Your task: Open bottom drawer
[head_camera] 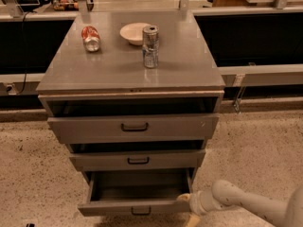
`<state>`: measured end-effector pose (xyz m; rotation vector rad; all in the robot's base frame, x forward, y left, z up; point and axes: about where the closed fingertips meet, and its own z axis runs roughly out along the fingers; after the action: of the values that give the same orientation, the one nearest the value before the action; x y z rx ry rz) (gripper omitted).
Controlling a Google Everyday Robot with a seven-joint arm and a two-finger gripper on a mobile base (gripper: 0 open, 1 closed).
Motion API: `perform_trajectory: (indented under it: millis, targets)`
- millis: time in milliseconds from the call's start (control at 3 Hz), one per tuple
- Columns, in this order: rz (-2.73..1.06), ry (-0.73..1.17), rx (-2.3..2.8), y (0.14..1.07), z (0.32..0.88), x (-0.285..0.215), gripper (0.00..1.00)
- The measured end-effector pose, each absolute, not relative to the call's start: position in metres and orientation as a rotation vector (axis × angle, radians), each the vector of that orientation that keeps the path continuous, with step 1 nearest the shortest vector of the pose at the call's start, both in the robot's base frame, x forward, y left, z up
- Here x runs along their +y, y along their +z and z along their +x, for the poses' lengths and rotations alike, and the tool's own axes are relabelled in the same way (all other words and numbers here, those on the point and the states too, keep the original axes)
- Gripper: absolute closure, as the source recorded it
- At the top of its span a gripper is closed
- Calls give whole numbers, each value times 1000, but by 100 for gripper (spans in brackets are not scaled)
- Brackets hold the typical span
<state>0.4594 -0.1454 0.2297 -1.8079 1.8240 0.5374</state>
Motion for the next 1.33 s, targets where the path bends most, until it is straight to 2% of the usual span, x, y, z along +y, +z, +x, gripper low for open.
perform_trajectory:
  millis: [333,1000,1333]
  targets:
    - [-1786,579,1758,269,428,-152,0]
    - [-1791,618,1580,310,445,-103,0]
    - [-1788,611,1559,310,475,-78,19]
